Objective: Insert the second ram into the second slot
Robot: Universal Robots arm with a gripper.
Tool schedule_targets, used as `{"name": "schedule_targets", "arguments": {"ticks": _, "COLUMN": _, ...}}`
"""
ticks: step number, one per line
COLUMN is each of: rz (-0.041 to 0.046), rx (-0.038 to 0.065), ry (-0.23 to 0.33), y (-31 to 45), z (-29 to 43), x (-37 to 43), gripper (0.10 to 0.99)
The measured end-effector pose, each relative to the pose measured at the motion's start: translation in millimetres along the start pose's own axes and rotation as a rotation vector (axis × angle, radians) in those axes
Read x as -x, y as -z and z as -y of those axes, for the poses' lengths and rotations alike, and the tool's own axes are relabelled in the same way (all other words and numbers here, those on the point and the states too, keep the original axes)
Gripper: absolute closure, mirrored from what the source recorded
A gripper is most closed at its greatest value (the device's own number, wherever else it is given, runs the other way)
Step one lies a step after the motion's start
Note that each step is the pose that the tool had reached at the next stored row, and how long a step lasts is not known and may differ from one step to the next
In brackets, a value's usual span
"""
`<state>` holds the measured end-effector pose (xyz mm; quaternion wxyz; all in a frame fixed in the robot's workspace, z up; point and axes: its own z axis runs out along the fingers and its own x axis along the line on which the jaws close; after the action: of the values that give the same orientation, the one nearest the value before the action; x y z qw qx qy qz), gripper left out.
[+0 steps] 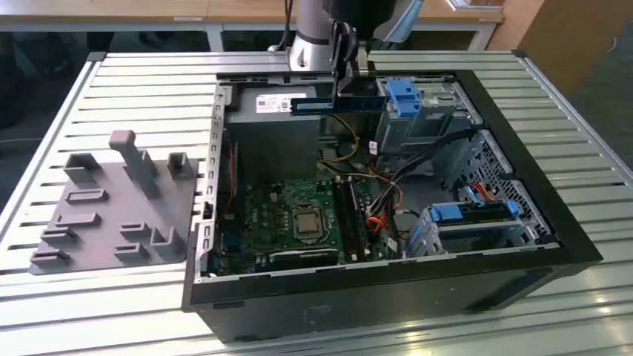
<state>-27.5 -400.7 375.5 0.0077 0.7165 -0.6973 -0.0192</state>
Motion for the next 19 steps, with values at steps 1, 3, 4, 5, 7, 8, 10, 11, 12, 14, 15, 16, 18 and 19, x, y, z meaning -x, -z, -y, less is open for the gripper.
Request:
{"name": "schedule_targets", "arguments": {"ticks": 1, "rz": 0.0000, "rx": 0.000, "ry": 0.000, "y": 0.0, "z": 0.0, "x": 0.0, "gripper": 0.949}}
{"name": "schedule_targets", "arguments": {"ticks": 3, "rz": 0.0000, "rx": 0.000, "ry": 0.000, "y": 0.0, "z": 0.0, "x": 0.0, "gripper": 0.949}}
{"name": "schedule_targets", "arguments": {"ticks": 4, "rz": 0.0000, "rx": 0.000, "ry": 0.000, "y": 0.0, "z": 0.0, "x": 0.0, "gripper": 0.949}}
{"name": "schedule_targets", "arguments": {"ticks": 5, "rz": 0.0001, "rx": 0.000, "ry": 0.000, "y": 0.0, "z": 0.0, "x": 0.0, "gripper": 0.949}}
{"name": "schedule_targets", "arguments": {"ticks": 7, "rz": 0.0000, "rx": 0.000, "ry": -0.001, "y": 0.0, "z": 0.0, "x": 0.0, "gripper": 0.949}}
{"name": "schedule_targets", "arguments": {"ticks": 8, "rz": 0.0001, "rx": 0.000, "ry": -0.003, "y": 0.0, "z": 0.0, "x": 0.0, "gripper": 0.949}}
{"name": "schedule_targets", "arguments": {"ticks": 10, "rz": 0.0002, "rx": 0.000, "ry": -0.006, "y": 0.0, "z": 0.0, "x": 0.0, "gripper": 0.949}}
{"name": "schedule_targets", "arguments": {"ticks": 11, "rz": 0.0003, "rx": 0.000, "ry": -0.009, "y": 0.0, "z": 0.0, "x": 0.0, "gripper": 0.949}}
{"name": "schedule_targets", "arguments": {"ticks": 12, "rz": 0.0004, "rx": 0.000, "ry": -0.014, "y": 0.1, "z": 0.0, "x": 0.0, "gripper": 0.949}}
{"name": "schedule_targets", "arguments": {"ticks": 14, "rz": 0.0012, "rx": -0.001, "ry": -0.033, "y": 0.0, "z": 0.0, "x": 0.0, "gripper": 0.949}}
{"name": "schedule_targets", "arguments": {"ticks": 15, "rz": 0.0016, "rx": -0.001, "ry": -0.044, "y": 0.0, "z": 0.0, "x": 0.0, "gripper": 0.949}}
{"name": "schedule_targets", "arguments": {"ticks": 16, "rz": 0.0021, "rx": -0.001, "ry": -0.055, "y": 0.0, "z": 0.0, "x": 0.0, "gripper": 0.949}}
{"name": "schedule_targets", "arguments": {"ticks": 18, "rz": 0.0028, "rx": -0.001, "ry": -0.075, "y": -0.1, "z": 0.0, "x": 0.0, "gripper": 0.949}}
{"name": "schedule_targets", "arguments": {"ticks": 19, "rz": 0.0031, "rx": -0.001, "ry": -0.085, "y": -0.1, "z": 0.0, "x": 0.0, "gripper": 0.949}}
